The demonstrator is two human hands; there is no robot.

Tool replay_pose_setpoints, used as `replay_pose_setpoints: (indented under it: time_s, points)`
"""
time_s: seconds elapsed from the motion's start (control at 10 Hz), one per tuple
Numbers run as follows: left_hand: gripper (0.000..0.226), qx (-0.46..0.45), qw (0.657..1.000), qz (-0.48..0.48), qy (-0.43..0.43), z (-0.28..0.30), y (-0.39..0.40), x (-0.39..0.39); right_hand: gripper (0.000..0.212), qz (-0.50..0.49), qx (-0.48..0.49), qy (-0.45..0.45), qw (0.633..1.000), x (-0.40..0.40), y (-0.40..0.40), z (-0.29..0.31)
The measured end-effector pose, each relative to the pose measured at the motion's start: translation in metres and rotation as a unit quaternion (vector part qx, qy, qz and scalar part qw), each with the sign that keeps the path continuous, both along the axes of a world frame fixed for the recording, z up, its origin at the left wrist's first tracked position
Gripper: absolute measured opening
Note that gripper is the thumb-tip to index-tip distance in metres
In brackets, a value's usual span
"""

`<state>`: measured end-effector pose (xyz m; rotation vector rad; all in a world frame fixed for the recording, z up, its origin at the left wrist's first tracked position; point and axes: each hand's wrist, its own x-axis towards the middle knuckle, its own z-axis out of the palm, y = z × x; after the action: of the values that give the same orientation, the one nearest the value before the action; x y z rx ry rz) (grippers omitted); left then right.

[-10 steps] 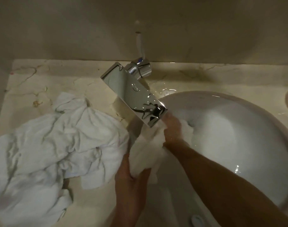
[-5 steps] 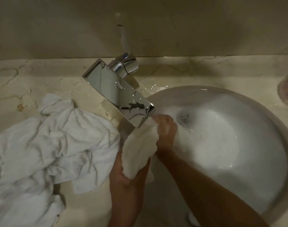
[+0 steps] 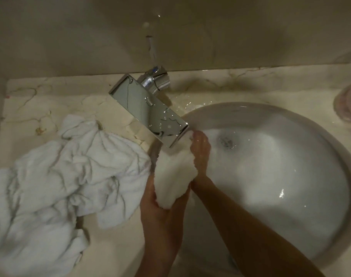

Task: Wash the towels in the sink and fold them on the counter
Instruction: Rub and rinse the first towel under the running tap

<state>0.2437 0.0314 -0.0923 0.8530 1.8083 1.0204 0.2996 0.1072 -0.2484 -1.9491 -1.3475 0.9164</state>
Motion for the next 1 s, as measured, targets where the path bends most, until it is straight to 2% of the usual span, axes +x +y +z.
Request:
replay_pose_setpoints:
  time_s: [0.1, 0.2, 0.3, 0.4, 0.5, 0.6, 0.7, 0.8, 0.9, 1.0]
  points:
    - [0.046, -0.042, 0.997, 0.069, 0.002, -0.013, -0.012, -0.013, 0.052, -0.049, 0.005, 0.081, 0.995, -0.009, -0.006, -0.005]
    - [0.033, -0.091, 0.993, 0.069, 0.013, -0.022, -0.023, -0.026, 0.045, -0.108, 0.029, -0.008, 0.994, -0.015, -0.003, -0.015]
    - [0.034, -0.108, 0.993, 0.050, -0.001, -0.026, -0.016, -0.033, 0.042, -0.149, -0.025, 0.050, 0.987, -0.018, 0.011, -0.026]
    - [0.036, -0.079, 0.997, 0.005, -0.005, -0.027, -0.003, -0.030, 0.050, -0.063, -0.045, -0.004, 0.997, -0.007, 0.027, -0.015]
    - [0.046, -0.031, 0.997, -0.061, 0.043, -0.023, 0.008, -0.023, 0.051, -0.006, -0.045, 0.032, 0.998, 0.011, 0.022, -0.010]
    - [0.060, -0.040, 0.988, -0.141, 0.055, -0.026, 0.024, -0.024, 0.076, 0.083, -0.101, 0.095, 0.987, 0.041, 0.006, 0.008]
    - [0.056, -0.073, 0.968, -0.239, 0.023, -0.029, 0.052, -0.026, 0.109, 0.195, -0.064, 0.146, 0.968, 0.085, 0.007, 0.051]
    - [0.053, -0.131, 0.951, -0.280, 0.016, -0.039, 0.077, -0.028, 0.110, 0.350, -0.009, 0.089, 0.933, 0.112, 0.023, 0.082]
    - [0.036, -0.190, 0.948, -0.256, -0.006, -0.038, 0.091, -0.029, 0.055, 0.444, -0.088, 0.069, 0.889, 0.099, 0.046, 0.078]
    - [0.029, -0.141, 0.947, -0.275, 0.091, -0.036, 0.084, -0.030, 0.051, 0.470, -0.083, 0.077, 0.875, 0.080, 0.054, 0.068]
